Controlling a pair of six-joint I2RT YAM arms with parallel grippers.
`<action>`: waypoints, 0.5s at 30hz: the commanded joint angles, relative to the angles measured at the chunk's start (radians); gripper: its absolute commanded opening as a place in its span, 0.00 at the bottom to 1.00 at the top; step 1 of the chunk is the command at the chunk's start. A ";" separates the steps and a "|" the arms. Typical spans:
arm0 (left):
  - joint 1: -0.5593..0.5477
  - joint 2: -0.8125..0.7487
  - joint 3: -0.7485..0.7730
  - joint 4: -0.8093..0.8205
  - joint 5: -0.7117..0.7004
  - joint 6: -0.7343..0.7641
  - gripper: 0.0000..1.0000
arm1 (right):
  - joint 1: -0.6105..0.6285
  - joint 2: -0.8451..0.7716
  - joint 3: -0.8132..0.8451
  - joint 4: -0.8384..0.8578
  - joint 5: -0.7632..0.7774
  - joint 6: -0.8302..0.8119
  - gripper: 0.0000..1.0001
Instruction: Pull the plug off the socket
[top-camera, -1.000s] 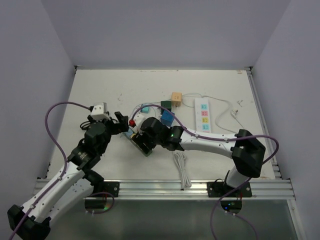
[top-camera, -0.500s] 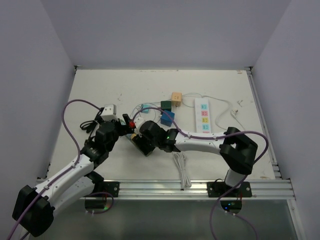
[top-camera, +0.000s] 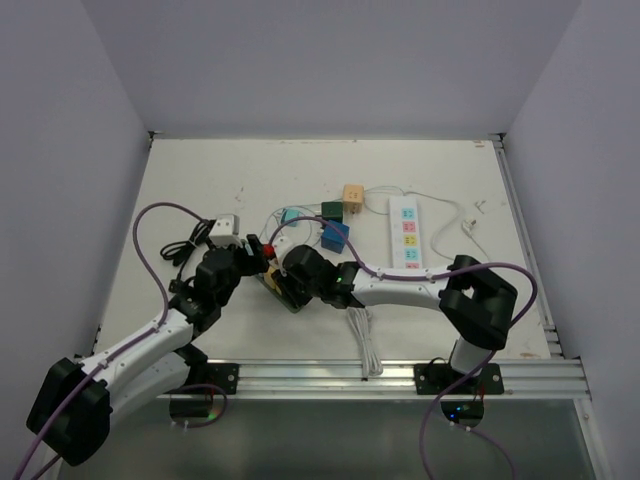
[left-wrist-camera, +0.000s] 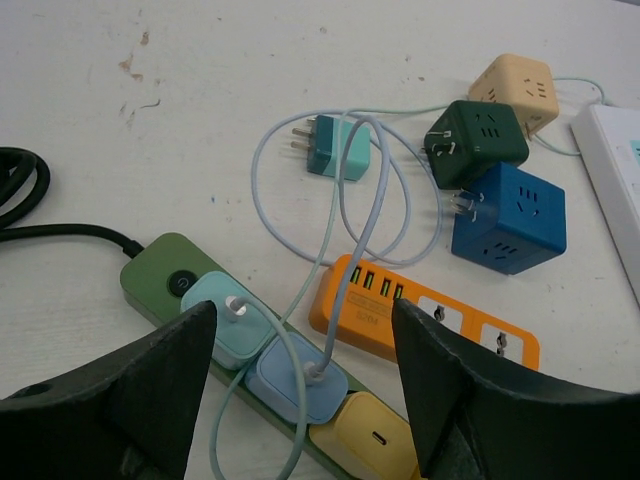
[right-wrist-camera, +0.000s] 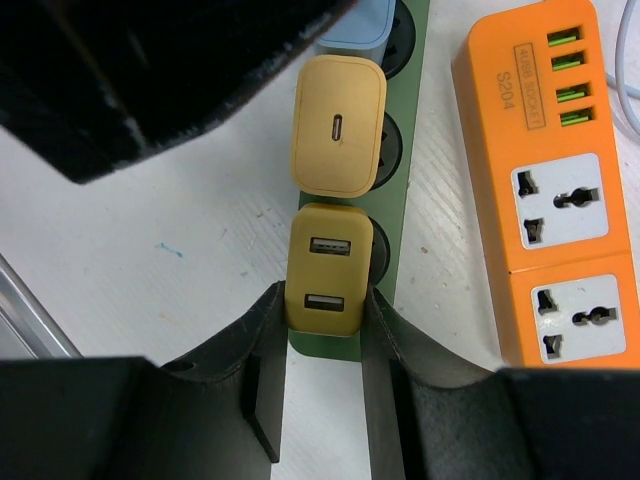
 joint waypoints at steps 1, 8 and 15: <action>-0.002 0.030 -0.017 0.137 0.064 0.044 0.73 | 0.005 -0.062 0.007 0.068 0.004 -0.025 0.11; -0.002 0.079 -0.012 0.160 0.149 0.066 0.54 | -0.006 -0.061 0.015 0.045 0.009 -0.074 0.09; -0.003 0.093 -0.077 0.193 0.164 0.033 0.39 | -0.024 -0.081 0.024 0.037 -0.002 -0.094 0.08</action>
